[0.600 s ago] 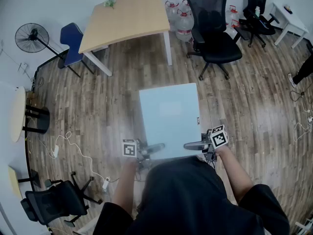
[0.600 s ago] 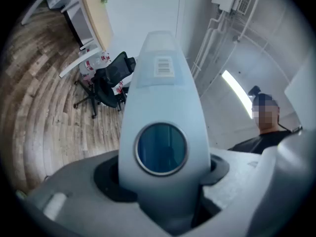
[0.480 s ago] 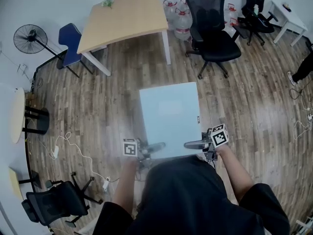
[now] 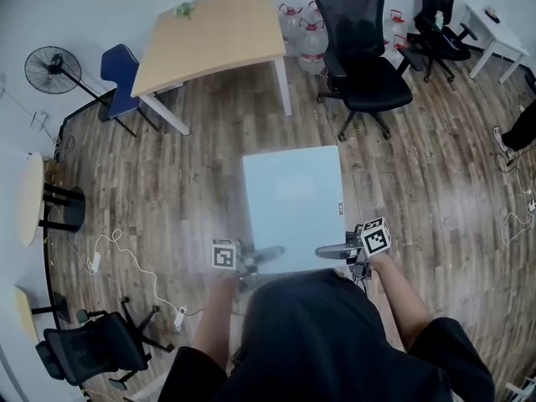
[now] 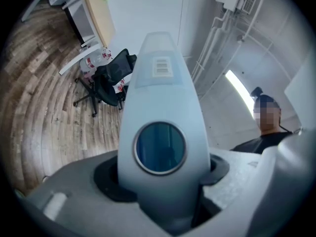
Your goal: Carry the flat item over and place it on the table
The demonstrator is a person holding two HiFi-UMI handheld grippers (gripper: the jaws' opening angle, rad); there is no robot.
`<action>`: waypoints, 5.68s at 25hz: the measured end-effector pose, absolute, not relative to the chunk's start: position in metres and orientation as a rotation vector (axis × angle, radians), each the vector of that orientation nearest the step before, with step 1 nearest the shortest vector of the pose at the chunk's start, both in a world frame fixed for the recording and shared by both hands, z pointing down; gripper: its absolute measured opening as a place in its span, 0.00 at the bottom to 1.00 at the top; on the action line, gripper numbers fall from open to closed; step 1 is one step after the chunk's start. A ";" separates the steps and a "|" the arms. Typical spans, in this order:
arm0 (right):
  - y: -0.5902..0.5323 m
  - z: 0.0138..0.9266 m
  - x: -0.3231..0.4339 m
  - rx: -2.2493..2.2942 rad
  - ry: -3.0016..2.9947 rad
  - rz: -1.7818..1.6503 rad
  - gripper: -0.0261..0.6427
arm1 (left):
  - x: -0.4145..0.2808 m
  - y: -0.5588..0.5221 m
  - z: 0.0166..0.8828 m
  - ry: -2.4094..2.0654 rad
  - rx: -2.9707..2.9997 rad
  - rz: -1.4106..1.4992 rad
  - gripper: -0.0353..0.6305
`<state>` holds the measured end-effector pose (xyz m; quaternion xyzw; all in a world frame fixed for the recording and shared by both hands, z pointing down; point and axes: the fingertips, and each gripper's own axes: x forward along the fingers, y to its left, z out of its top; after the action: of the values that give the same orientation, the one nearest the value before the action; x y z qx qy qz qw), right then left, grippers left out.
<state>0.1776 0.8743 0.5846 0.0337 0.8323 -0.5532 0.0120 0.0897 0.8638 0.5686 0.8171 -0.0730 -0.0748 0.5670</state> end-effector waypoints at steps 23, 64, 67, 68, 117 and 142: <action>0.736 0.608 0.174 0.119 2.588 -1.787 0.49 | 0.085 0.725 0.592 -0.188 1.912 -0.237 0.54; 0.294 0.582 -0.036 0.023 2.603 -1.824 0.49 | -0.125 0.281 0.569 -0.126 1.882 -0.261 0.54; 0.254 0.592 -0.031 0.056 2.583 -1.836 0.49 | -0.121 0.241 0.578 -0.155 1.872 -0.247 0.54; 0.237 0.594 -0.030 0.064 2.571 -1.846 0.49 | -0.120 0.224 0.582 -0.167 1.865 -0.239 0.54; -0.307 0.683 -0.022 0.011 2.321 -2.175 0.51 | -0.113 -0.308 0.687 -0.354 1.528 -0.219 0.57; -0.375 0.773 -0.025 -0.442 2.309 -2.373 0.62 | -0.134 -0.378 0.753 -0.485 1.511 0.003 0.61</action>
<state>-0.0252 -0.3750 0.7732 -0.1315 0.6879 -0.7069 -0.0991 -0.1342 -0.3785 0.7526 0.6786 -0.2178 0.0015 0.7014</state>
